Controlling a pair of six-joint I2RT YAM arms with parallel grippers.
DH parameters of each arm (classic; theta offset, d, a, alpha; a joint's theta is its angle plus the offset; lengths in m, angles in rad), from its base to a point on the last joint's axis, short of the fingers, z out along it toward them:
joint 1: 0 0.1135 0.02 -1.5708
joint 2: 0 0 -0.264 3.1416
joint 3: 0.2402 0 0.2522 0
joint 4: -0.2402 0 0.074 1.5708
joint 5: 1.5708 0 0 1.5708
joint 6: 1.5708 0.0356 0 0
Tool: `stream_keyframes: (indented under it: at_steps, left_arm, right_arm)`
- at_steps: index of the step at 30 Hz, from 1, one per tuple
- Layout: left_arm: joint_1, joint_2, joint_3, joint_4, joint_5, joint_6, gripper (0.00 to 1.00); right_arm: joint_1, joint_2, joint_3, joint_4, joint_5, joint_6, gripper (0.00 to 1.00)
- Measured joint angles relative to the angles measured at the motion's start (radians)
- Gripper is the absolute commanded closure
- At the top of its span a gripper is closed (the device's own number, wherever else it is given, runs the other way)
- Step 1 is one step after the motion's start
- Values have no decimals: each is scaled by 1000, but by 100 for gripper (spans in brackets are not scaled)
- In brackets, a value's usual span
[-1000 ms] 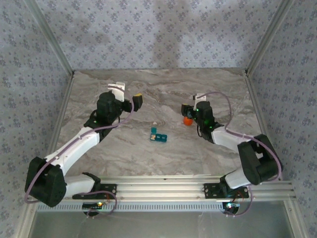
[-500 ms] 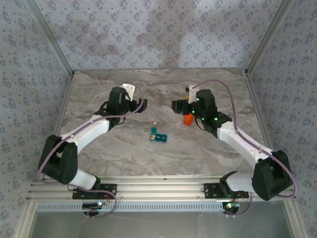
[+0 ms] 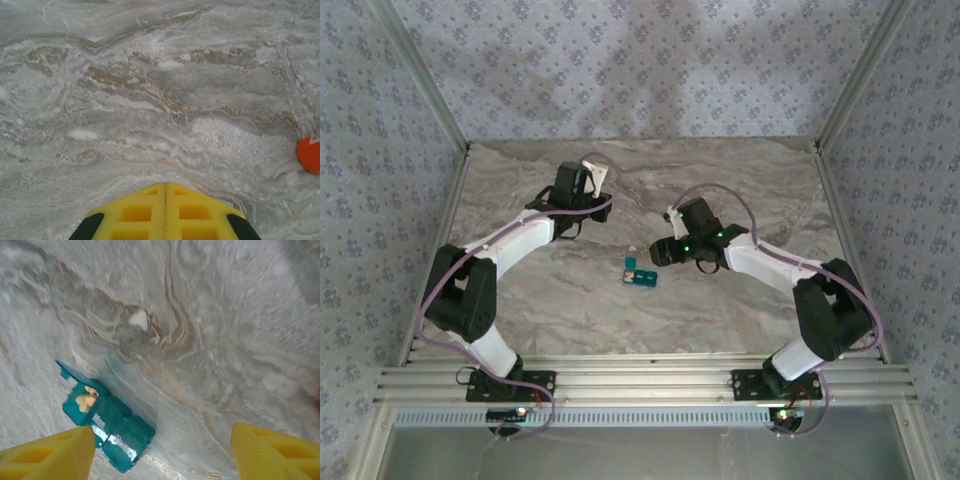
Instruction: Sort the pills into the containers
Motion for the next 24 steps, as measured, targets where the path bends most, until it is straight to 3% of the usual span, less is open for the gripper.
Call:
stream_keyframes:
  at_steps: [11, 24]
  left_arm:
    - [-26, 39, 0, -58, 75, 0, 100]
    - [-43, 57, 0, -57, 148, -3, 100]
  right_arm:
    - [68, 113, 51, -47, 1, -5, 28]
    - [76, 167, 51, -60, 20, -16, 29]
